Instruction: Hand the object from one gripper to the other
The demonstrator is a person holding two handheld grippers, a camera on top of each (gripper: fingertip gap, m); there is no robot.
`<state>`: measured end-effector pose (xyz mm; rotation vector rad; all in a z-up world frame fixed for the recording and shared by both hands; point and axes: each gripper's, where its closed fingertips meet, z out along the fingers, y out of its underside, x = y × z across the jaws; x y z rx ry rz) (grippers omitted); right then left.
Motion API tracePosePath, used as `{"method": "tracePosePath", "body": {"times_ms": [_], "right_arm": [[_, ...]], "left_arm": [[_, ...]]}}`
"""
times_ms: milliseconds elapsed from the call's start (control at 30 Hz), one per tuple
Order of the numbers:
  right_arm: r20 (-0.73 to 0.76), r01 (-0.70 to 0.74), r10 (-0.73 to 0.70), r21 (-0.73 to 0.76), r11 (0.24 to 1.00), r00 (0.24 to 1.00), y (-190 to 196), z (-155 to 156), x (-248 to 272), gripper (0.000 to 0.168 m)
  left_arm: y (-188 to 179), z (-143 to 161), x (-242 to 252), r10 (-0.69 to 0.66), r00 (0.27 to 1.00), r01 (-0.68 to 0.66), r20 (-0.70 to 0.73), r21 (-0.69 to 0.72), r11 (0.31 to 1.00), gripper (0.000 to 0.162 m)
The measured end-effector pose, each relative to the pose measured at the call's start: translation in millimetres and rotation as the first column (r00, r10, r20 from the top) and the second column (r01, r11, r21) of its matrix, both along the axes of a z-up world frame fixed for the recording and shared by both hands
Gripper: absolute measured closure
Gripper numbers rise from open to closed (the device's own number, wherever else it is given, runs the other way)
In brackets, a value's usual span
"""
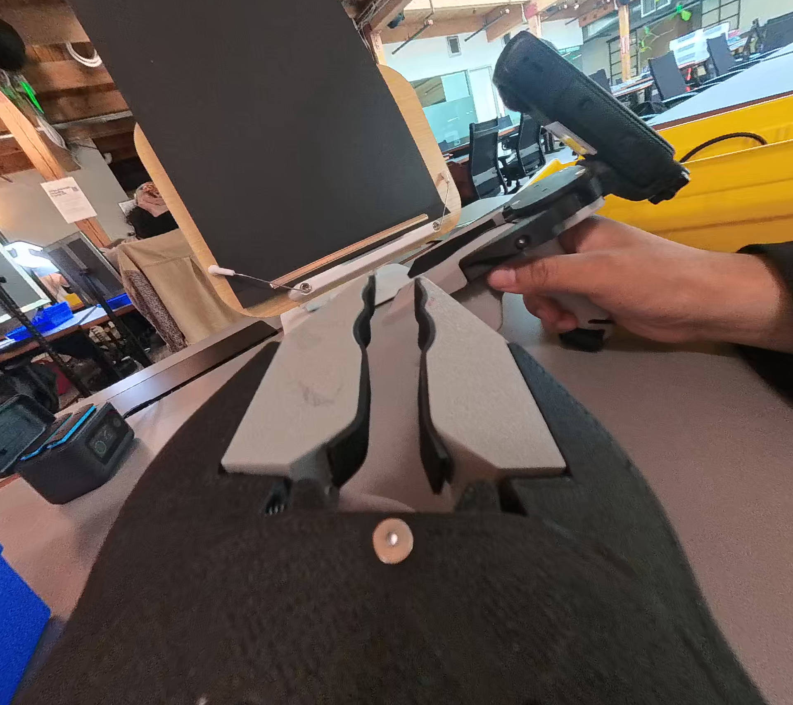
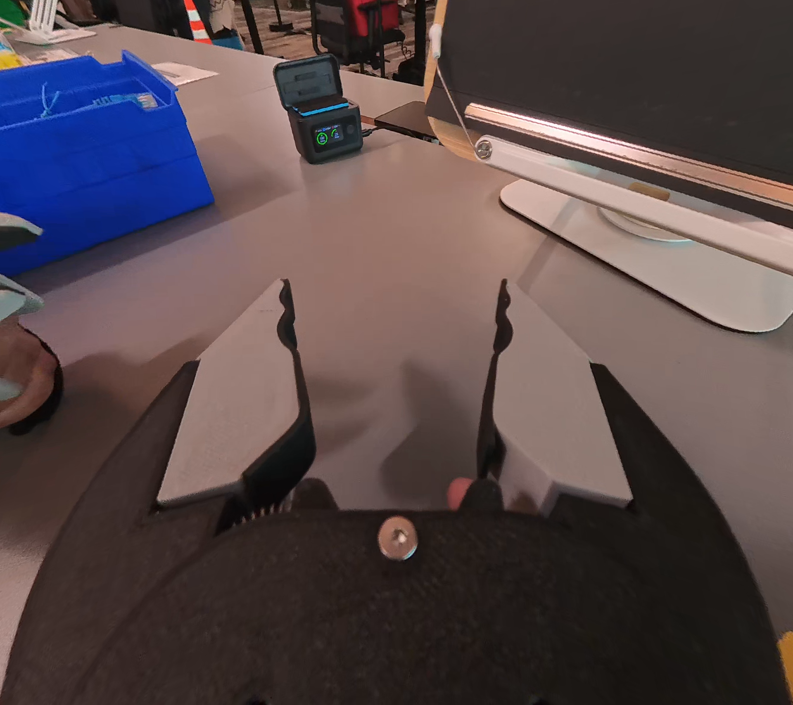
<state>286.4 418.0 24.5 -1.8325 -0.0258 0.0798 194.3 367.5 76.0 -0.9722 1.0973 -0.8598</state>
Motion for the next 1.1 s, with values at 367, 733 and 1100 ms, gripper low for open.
{"method": "tracePosePath", "body": {"times_ms": [367,733,1100], "right_arm": [[0.023,0.013,-0.013,-0.012,1.0,1.0,0,-2,0,0.091],[0.072,-0.105,0.111,-0.091,0.99,0.991,-2,-10,-46,0.087],[0.17,-0.025,0.05,-0.147,0.989,0.984,0,-23,-35,0.092]], "left_arm": [[-14,-13,10,-0.112,0.988,0.121,-0.105,0.084,0.989,0.147],[-4,-53,8,-0.052,0.919,0.067,-0.391,0.025,0.997,0.14],[-1,-54,2,-0.132,0.913,0.087,-0.387,-0.133,0.987,0.143]]}}
